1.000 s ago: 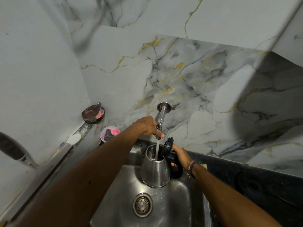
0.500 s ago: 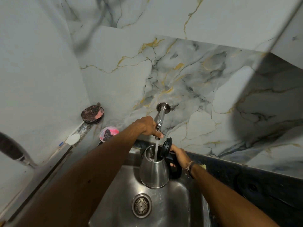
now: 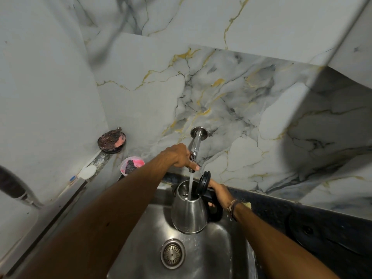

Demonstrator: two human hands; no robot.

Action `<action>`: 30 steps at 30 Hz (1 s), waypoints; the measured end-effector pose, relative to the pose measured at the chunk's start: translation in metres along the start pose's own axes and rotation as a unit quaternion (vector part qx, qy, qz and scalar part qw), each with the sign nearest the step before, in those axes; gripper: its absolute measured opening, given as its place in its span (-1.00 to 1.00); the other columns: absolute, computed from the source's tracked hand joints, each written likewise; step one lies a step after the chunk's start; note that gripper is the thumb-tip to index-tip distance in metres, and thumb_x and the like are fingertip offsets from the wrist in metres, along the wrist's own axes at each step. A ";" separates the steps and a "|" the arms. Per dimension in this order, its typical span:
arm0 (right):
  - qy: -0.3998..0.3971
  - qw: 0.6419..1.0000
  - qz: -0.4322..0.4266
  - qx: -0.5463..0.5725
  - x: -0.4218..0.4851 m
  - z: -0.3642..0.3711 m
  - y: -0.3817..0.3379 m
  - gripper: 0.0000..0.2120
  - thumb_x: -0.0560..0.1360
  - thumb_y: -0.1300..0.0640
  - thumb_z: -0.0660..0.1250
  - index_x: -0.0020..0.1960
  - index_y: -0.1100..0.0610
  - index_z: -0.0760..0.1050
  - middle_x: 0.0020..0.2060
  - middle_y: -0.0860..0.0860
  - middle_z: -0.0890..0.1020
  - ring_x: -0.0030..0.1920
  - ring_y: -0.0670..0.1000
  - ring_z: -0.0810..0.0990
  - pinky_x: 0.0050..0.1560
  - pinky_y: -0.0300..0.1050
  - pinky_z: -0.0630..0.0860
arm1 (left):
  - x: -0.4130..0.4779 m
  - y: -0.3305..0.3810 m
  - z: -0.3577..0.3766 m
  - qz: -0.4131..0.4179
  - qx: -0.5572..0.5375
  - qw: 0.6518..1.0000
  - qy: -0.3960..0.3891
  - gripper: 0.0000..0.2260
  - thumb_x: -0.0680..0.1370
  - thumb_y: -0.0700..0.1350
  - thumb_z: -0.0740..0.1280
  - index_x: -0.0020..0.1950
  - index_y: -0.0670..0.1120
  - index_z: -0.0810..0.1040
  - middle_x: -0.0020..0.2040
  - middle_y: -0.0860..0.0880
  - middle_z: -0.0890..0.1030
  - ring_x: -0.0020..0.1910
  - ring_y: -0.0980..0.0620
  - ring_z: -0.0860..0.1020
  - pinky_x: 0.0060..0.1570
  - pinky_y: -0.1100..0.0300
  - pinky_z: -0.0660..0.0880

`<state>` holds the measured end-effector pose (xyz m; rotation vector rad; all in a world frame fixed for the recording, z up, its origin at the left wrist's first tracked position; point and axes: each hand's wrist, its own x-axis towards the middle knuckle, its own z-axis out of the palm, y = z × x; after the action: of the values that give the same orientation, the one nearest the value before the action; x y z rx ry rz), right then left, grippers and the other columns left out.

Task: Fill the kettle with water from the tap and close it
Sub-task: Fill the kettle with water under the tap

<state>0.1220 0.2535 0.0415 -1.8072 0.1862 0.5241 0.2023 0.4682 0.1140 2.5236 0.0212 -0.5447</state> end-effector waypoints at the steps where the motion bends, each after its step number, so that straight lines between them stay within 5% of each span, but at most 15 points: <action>1: 0.001 1.000 0.001 0.004 -0.001 0.000 0.000 -0.41 0.56 -0.30 0.34 0.06 0.22 0.82 -0.27 0.03 0.78 -0.32 -0.05 0.68 -0.25 -0.15 0.57 | 0.000 0.000 0.000 0.000 0.000 1.000 0.001 -0.57 0.36 0.29 0.67 -0.15 -0.02 0.63 0.04 -0.09 0.76 0.14 -0.14 0.70 0.27 -0.13 0.61; 5: 0.004 1.000 0.006 0.006 -0.005 0.001 0.000 -0.55 0.69 -0.18 0.31 -0.02 0.10 0.82 -0.32 -0.04 0.80 -0.36 -0.15 0.72 -0.27 -0.22 0.58 | -0.001 0.000 0.001 0.000 -0.001 1.000 0.000 -0.53 0.37 0.29 0.66 -0.04 -0.07 0.69 0.08 -0.11 0.76 0.15 -0.15 0.70 0.28 -0.14 0.61; 10: 0.010 1.000 0.011 -0.004 -0.005 0.002 -0.001 -0.53 0.70 -0.19 0.29 0.02 0.13 0.83 -0.29 -0.02 0.80 -0.24 -0.03 0.70 -0.13 -0.09 0.55 | 0.000 -0.001 0.001 -0.001 0.004 1.000 0.000 -0.52 0.37 0.29 0.66 -0.02 -0.06 0.69 0.08 -0.11 0.76 0.15 -0.14 0.70 0.26 -0.12 0.61; 14: 0.011 1.000 0.016 -0.008 -0.003 0.003 -0.003 -0.48 0.71 -0.19 0.28 0.13 0.20 0.81 -0.24 0.01 0.80 -0.28 -0.08 0.69 -0.20 -0.15 0.55 | 0.002 -0.002 0.001 0.001 0.007 1.000 -0.001 -0.53 0.36 0.30 0.66 -0.08 -0.05 0.67 0.06 -0.10 0.76 0.14 -0.13 0.70 0.24 -0.09 0.62; 21: 0.007 1.000 0.015 -0.016 -0.008 0.003 -0.009 -0.54 0.72 -0.18 0.26 -0.05 0.10 0.78 -0.37 -0.10 0.76 -0.33 -0.12 0.66 -0.24 -0.19 0.53 | 0.005 -0.002 0.001 0.003 0.012 1.000 0.003 -0.53 0.36 0.31 0.66 -0.14 -0.04 0.63 0.00 -0.08 0.74 0.11 -0.13 0.71 0.17 -0.06 0.61; 25: 0.012 1.000 0.018 -0.015 -0.006 0.003 -0.008 -0.50 0.71 -0.18 0.27 0.03 0.19 0.80 -0.32 -0.04 0.76 -0.34 -0.10 0.66 -0.32 -0.25 0.56 | 0.006 -0.003 0.003 0.005 0.008 1.000 0.005 -0.55 0.36 0.31 0.66 -0.14 -0.02 0.64 -0.03 -0.05 0.74 0.08 -0.10 0.70 0.07 0.00 0.58; 30: 0.014 1.000 0.014 -0.011 -0.004 0.002 -0.004 -0.47 0.71 -0.19 0.27 0.10 0.23 0.80 -0.32 -0.02 0.76 -0.36 -0.09 0.66 -0.28 -0.20 0.56 | 0.005 -0.003 0.002 0.002 0.015 1.000 0.006 -0.53 0.37 0.31 0.66 -0.07 -0.05 0.68 0.02 -0.07 0.75 0.11 -0.11 0.70 0.20 -0.08 0.62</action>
<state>0.1200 0.2557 0.0464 -1.8360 0.2250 0.5225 0.2060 0.4690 0.1092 2.5554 0.0114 -0.5317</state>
